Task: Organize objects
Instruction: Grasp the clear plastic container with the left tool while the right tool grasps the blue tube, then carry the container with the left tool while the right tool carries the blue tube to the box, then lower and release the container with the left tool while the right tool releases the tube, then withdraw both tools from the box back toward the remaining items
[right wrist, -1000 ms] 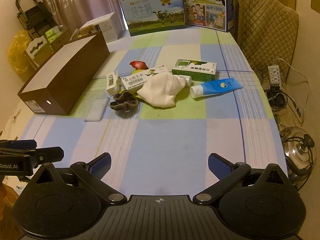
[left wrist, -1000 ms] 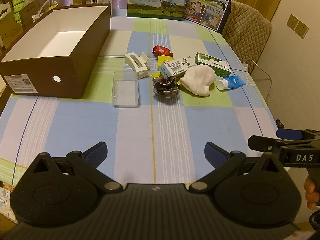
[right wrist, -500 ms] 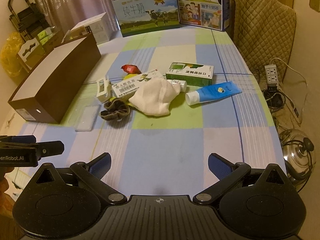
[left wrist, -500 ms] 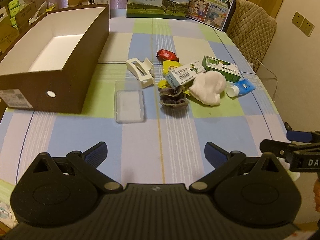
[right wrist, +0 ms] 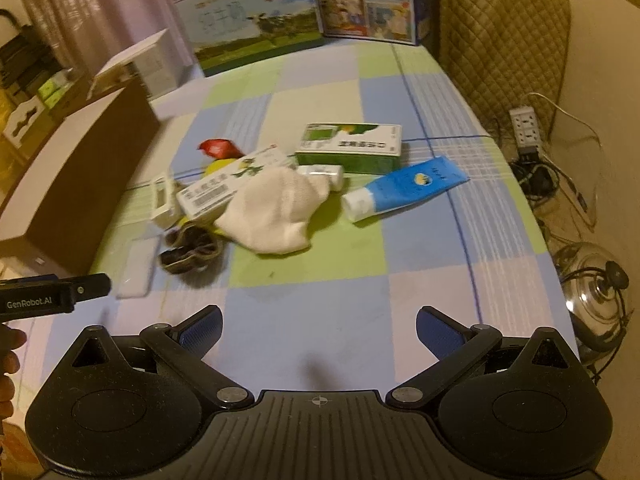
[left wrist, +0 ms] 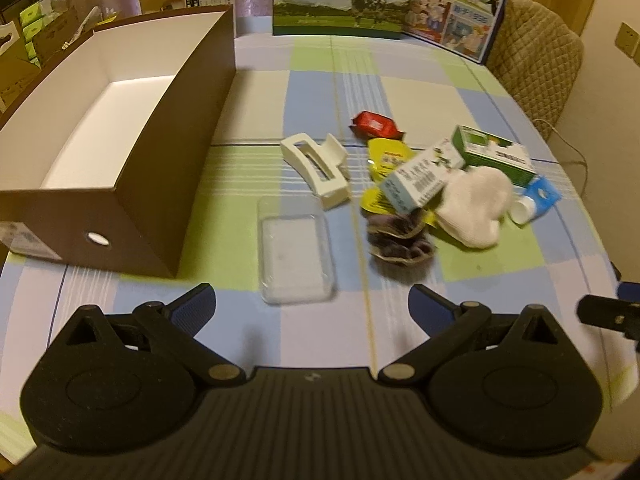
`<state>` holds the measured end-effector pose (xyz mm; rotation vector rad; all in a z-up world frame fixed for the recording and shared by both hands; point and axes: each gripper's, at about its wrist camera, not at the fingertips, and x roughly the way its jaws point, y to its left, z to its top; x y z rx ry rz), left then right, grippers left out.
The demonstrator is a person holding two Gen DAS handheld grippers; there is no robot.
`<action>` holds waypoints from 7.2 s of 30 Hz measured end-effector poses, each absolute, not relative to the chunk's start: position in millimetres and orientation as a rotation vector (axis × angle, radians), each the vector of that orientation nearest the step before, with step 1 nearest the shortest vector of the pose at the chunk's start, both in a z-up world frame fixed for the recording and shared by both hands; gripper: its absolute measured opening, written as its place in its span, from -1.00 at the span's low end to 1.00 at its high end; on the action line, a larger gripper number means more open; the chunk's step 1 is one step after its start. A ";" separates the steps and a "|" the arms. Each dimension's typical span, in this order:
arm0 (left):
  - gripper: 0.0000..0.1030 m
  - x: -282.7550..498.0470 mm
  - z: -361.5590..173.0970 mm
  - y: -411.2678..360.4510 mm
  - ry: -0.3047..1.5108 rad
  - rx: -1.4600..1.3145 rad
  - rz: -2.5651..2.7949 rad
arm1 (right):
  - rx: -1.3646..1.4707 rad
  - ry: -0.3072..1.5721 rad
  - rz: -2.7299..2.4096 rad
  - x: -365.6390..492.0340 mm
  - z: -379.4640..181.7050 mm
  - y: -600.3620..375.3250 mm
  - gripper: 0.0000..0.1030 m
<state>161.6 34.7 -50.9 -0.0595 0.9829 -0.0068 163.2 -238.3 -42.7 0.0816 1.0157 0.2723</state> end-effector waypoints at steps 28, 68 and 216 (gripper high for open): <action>0.13 249.9 -112.2 45.7 1.115 0.003 -0.006 | 0.233 0.981 0.091 234.0 -73.9 -260.5 0.73; 0.03 222.1 -108.1 49.3 1.116 0.008 -0.068 | 0.064 1.035 0.038 200.3 -105.2 -264.4 -0.16; 0.28 205.1 10.9 284.8 0.917 -0.133 -0.104 | 0.045 0.867 0.651 171.0 -1.3 86.5 0.07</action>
